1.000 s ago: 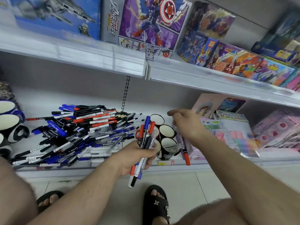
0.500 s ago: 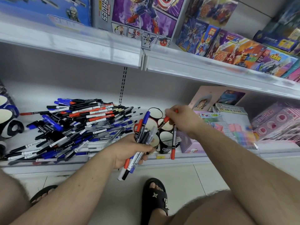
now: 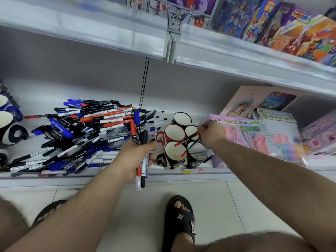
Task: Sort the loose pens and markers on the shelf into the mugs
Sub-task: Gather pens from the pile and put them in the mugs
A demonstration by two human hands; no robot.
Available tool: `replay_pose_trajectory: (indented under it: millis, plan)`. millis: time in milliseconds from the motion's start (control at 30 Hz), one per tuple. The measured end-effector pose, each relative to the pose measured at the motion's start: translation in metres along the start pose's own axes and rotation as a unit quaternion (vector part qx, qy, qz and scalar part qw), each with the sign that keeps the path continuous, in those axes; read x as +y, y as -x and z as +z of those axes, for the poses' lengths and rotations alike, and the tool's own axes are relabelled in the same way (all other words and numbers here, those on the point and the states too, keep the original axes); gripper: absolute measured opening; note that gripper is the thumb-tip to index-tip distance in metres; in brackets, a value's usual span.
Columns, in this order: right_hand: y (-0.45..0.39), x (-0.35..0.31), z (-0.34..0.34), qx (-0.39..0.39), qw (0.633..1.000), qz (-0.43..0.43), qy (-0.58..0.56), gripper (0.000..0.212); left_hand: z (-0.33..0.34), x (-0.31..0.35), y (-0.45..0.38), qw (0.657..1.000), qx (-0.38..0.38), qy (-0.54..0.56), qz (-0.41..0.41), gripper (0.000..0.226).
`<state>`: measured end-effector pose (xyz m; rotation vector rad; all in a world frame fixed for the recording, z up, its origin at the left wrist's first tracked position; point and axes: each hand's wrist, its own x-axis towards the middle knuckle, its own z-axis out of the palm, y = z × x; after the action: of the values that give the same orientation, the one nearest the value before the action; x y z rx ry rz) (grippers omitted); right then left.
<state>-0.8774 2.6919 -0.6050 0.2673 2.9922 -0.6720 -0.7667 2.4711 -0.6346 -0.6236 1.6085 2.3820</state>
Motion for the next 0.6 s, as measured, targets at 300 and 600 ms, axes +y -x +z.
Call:
replay_pose_trajectory:
  millis: [300, 600]
  plan:
    - [-0.027, 0.016, 0.066, -0.17, 0.982, 0.082, -0.029, 0.027, -0.016, -0.004, -0.016, 1.0, 0.025, -0.004, -0.006, 0.026]
    - [-0.03, 0.025, 0.095, -0.205, 0.97, 0.089, -0.09, 0.015, -0.018, -0.009, -0.018, 0.999, -0.016, -0.038, -0.016, 0.026]
